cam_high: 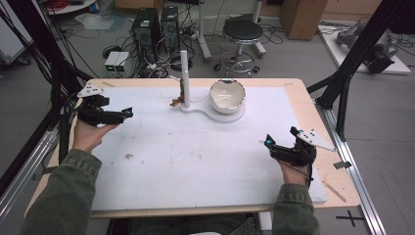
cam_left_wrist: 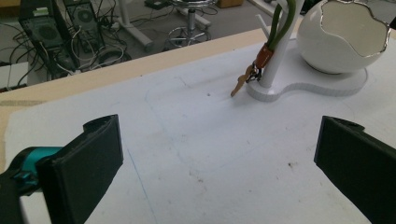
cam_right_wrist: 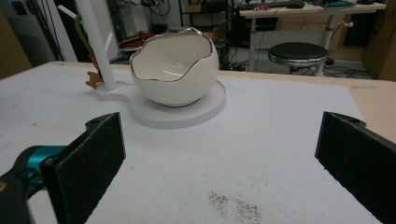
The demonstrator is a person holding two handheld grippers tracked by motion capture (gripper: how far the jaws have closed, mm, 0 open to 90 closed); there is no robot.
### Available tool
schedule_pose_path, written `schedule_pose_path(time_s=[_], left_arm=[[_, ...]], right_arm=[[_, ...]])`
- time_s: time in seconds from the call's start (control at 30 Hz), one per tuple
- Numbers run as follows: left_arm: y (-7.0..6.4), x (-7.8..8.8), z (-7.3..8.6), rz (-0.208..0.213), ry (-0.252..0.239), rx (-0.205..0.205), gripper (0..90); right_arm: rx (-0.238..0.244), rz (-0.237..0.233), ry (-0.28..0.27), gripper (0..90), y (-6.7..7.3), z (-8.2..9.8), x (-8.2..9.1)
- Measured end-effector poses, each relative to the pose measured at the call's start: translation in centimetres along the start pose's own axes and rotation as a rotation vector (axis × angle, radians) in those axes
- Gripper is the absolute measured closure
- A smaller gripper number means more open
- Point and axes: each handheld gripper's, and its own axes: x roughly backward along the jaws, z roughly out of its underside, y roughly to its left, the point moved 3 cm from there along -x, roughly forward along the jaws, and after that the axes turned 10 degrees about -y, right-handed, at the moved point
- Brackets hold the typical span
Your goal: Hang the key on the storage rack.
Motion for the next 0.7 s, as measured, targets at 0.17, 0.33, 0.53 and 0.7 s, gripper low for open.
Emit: schedule_pose_path(time_s=[0.17, 0.33, 0.53, 0.7], left_arm=[[0.1, 0.7, 0.9, -0.006, 0.005, -0.006, 1.6], [0.2, 1.7, 1.7, -0.017, -0.019, -0.006, 1.6], [0.2, 3.1, 2.9, -0.047, -0.064, -0.011, 1.6], [0.2, 4.3, 3.8, -0.059, -0.086, -0.017, 1.6]], right_arm=[[-0.002, 0.0, 0.001, 0.6, 0.0, 0.0, 0.0], [-0.001, 0.0, 0.0, 0.6, 0.0, 0.0, 0.0], [-0.001, 0.002, 0.002, 0.6, 0.0, 0.0, 0.1], [-0.001, 0.003, 0.004, 0.6, 0.0, 0.0, 0.1]])
